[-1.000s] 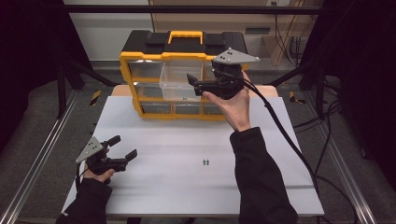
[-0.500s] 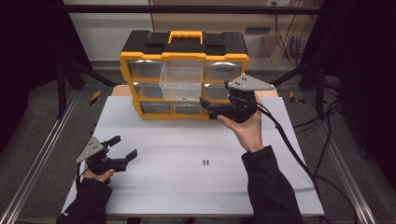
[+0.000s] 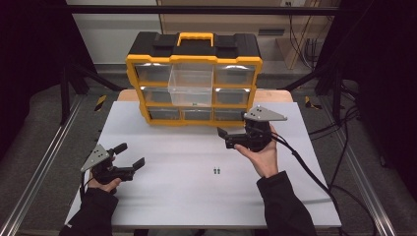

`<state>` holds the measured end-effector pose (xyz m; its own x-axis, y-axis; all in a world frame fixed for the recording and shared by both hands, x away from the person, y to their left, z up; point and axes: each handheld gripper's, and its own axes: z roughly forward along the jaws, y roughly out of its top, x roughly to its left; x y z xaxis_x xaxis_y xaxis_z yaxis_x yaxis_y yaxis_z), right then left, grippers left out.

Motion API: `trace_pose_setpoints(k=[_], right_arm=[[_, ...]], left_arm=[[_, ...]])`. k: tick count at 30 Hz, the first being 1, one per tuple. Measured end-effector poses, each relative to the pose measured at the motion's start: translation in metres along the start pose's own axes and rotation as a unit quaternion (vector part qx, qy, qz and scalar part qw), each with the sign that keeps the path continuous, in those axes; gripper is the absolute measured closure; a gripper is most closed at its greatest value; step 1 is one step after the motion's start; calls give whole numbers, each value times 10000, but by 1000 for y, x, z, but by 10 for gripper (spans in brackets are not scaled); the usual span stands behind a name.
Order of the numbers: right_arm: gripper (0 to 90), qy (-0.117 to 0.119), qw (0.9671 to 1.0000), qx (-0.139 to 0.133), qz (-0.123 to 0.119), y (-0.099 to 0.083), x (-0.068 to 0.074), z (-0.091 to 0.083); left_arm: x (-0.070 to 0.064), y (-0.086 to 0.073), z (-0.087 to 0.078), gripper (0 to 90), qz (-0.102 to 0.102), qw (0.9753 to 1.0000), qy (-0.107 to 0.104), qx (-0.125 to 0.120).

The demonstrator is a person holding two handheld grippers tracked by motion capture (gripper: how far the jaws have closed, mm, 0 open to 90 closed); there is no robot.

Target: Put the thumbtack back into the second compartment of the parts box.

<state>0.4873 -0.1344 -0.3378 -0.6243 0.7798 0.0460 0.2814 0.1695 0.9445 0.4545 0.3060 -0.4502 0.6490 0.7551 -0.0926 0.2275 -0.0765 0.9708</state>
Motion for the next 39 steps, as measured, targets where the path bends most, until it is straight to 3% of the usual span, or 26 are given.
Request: trace_pose_setpoints(k=[9,17,28,39], right_arm=[[51,-14,9989,448,139,-40,0,13],[64,2,9954,932,226,-75,3,25],[101,-9,9900,1413,60,-103,12,39],[224,11,9838,1793,65,-125,16,49]], left_arm=[[0,0,0,32,22,10000,0,23],[0,0,0,32,21,10000,1,23],[-1,0,0,32,22,10000,-11,29],[-1,0,0,32,30,10000,-18,22]])
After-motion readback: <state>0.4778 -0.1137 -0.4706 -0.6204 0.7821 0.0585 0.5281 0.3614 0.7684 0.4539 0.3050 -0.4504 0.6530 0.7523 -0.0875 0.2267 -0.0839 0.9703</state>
